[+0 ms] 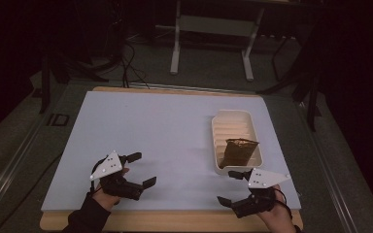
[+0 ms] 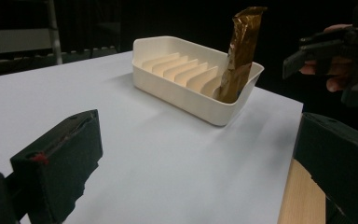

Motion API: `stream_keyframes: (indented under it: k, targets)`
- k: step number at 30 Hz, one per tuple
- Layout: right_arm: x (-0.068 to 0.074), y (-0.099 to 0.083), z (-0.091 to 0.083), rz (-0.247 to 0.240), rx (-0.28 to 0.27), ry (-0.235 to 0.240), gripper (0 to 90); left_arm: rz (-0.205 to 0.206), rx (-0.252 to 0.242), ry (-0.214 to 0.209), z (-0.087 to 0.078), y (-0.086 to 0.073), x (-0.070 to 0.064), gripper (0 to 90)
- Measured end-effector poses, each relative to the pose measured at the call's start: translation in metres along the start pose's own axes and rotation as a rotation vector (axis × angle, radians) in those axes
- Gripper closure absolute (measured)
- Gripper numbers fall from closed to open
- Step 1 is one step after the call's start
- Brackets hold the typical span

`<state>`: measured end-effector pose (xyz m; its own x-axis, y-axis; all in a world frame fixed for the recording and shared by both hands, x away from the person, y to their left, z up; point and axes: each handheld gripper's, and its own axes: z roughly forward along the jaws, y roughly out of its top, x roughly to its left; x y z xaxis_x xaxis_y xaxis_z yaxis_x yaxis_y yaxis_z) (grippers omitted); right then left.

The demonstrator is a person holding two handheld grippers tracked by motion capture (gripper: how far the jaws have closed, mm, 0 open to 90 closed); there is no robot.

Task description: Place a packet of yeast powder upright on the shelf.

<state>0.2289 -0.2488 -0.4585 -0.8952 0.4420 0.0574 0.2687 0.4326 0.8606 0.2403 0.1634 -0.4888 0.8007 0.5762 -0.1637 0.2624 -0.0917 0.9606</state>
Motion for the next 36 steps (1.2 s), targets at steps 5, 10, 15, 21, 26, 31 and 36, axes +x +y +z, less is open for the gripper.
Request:
stream_keyframes:
  k: [5,10,15,21,26,31,36]
  targets:
    - [0.002,-0.006,-0.002,-0.003,0.008,-0.019,11.2,0.002,0.005,0.000,0.000,0.000,0.000,2.2]
    - [0.004,-0.014,-0.005,-0.007,0.015,-0.048,11.2,0.004,0.005,0.000,0.000,-0.001,0.000,2.2]
    - [0.003,-0.022,-0.010,0.011,0.009,-0.071,11.2,0.004,0.007,-0.001,0.000,-0.001,0.000,2.2]
    - [-0.001,-0.028,-0.014,0.022,0.013,-0.103,11.3,0.006,0.005,-0.003,0.001,-0.003,-0.001,2.2]
    - [-0.003,-0.029,-0.014,0.028,0.009,-0.115,11.3,0.005,0.001,-0.002,0.001,-0.002,-0.001,2.2]
    - [-0.006,-0.032,-0.013,0.035,0.013,-0.125,11.2,0.002,0.001,0.000,0.001,-0.004,0.000,2.2]
    - [-0.006,-0.032,-0.013,0.042,0.005,-0.115,11.3,0.005,-0.003,0.002,0.001,-0.003,0.000,2.2]
